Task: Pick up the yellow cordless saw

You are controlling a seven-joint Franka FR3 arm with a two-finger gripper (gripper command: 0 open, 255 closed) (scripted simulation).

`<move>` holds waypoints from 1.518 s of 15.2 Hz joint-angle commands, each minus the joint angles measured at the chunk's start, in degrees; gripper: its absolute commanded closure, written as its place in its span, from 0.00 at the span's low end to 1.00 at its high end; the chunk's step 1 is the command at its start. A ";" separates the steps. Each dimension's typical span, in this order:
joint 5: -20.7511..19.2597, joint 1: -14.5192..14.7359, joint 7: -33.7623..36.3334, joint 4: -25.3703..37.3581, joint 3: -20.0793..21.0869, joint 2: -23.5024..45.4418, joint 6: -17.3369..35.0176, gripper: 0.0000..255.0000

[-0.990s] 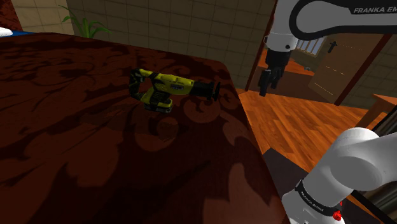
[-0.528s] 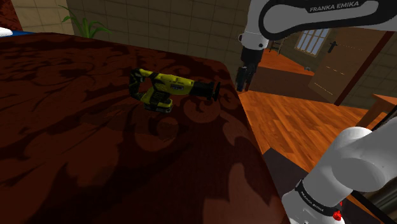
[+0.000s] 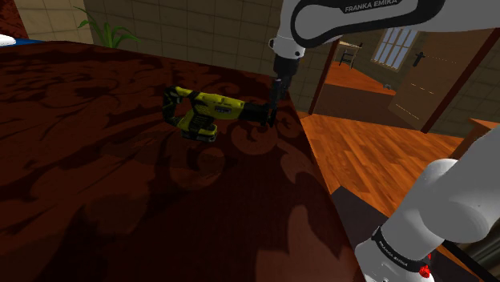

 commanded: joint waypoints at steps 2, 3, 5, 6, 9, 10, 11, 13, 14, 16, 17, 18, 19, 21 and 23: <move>0.50 0.82 -3.06 5.25 0.41 5.56 1.47 0.00; 0.67 1.14 -3.91 7.08 0.65 7.32 1.77 0.00; 0.96 1.73 -5.60 10.88 1.21 10.83 2.20 0.00; 1.08 2.02 -6.42 12.85 1.52 12.58 2.33 0.00; 1.34 2.93 -8.81 19.07 2.51 17.84 2.39 0.00; 1.38 3.25 -9.58 21.26 2.86 19.60 2.30 0.00; 1.39 3.48 -10.12 22.85 3.12 20.86 2.20 0.00; 1.35 3.46 -10.03 21.47 3.12 20.99 3.70 0.00; 1.32 3.46 -9.99 20.83 3.11 21.08 4.44 0.00; 1.26 3.45 -9.90 19.57 3.09 21.29 5.91 0.00; 1.23 3.44 -9.85 18.96 3.09 21.42 6.64 0.00; 1.19 3.44 -9.81 18.36 3.08 21.55 7.37 0.00; 1.17 3.44 -9.78 18.01 3.07 21.62 7.79 0.00; 1.18 3.43 -9.80 18.02 3.06 21.61 7.78 1.00; 1.18 3.44 -9.79 18.01 3.07 21.55 7.73 1.00</move>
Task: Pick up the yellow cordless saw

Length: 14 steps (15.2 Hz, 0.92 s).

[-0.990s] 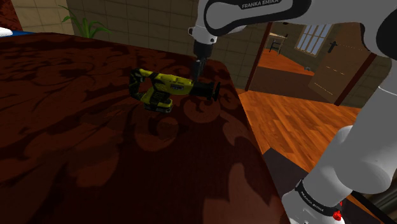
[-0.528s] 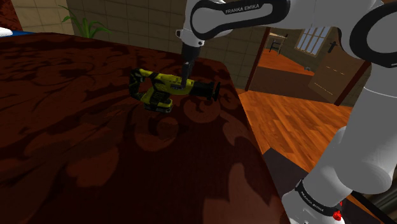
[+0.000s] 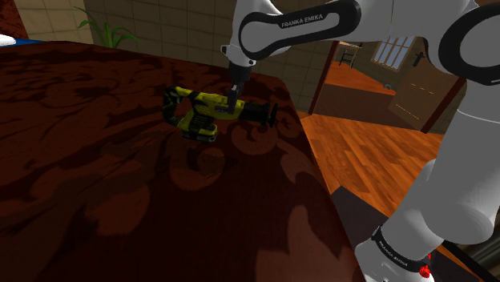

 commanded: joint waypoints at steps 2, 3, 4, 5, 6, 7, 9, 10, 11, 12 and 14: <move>0.00 -0.02 -0.01 -0.08 -0.02 0.05 0.07 1.00; 0.00 -0.02 -0.01 -0.07 -0.02 0.05 0.07 1.00; -0.01 -0.01 0.01 -0.06 -0.01 0.07 0.07 1.00; -0.01 -0.01 0.00 -0.02 -0.01 0.09 0.07 1.00; 0.00 -0.02 -0.01 -0.04 -0.02 0.08 0.08 1.00; -0.02 0.00 0.03 -0.04 -0.01 0.15 0.13 1.00; 0.05 0.01 -0.07 1.14 0.01 -0.14 -1.32 1.00; 0.08 0.01 -0.11 1.77 0.02 -0.24 -2.06 1.00; 0.11 0.01 -0.16 2.40 0.03 -0.35 -2.79 1.00; 0.14 0.01 -0.20 3.05 0.04 -0.44 -3.53 1.00; 0.19 0.02 -0.29 4.39 0.05 -0.59 -5.02 1.00</move>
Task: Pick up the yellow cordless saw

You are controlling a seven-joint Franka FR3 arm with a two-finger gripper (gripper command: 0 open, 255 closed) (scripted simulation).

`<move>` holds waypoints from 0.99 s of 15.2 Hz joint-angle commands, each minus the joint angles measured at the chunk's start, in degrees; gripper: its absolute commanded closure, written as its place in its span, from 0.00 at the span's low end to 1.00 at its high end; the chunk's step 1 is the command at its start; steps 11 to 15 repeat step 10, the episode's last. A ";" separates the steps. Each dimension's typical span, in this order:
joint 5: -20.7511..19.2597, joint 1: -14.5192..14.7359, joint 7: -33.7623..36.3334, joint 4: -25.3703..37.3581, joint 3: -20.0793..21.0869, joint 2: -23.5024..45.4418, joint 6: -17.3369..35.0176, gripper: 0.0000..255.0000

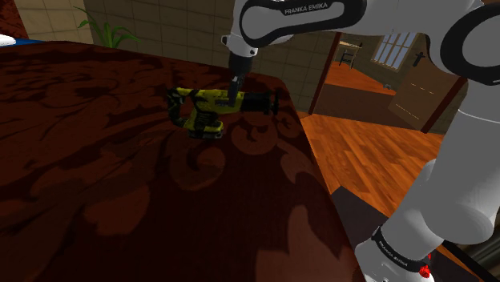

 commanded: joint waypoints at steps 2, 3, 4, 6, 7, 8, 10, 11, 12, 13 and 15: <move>0.06 0.00 -0.12 2.21 0.00 -0.30 -2.34 1.00; 0.07 0.01 -0.16 2.94 0.01 -0.33 -3.10 1.00; 0.09 0.01 -0.20 3.69 0.02 -0.35 -3.86 1.00; 0.11 0.03 -0.27 5.24 0.03 -0.34 -5.40 1.00; 0.12 0.04 -0.31 6.04 0.04 -0.32 -6.18 1.00; 0.13 0.06 -0.34 6.87 0.04 -0.28 -6.96 1.00; 0.13 0.06 -0.35 6.98 0.04 -0.27 -7.08 1.00; 0.13 0.06 -0.35 6.98 0.04 -0.27 -7.08 1.00; 0.13 0.06 -0.35 6.98 0.04 -0.27 -7.08 1.00; 0.13 0.06 -0.35 6.98 0.04 -0.27 -7.08 1.00; 0.13 0.06 -0.35 6.98 0.04 -0.27 -7.08 1.00</move>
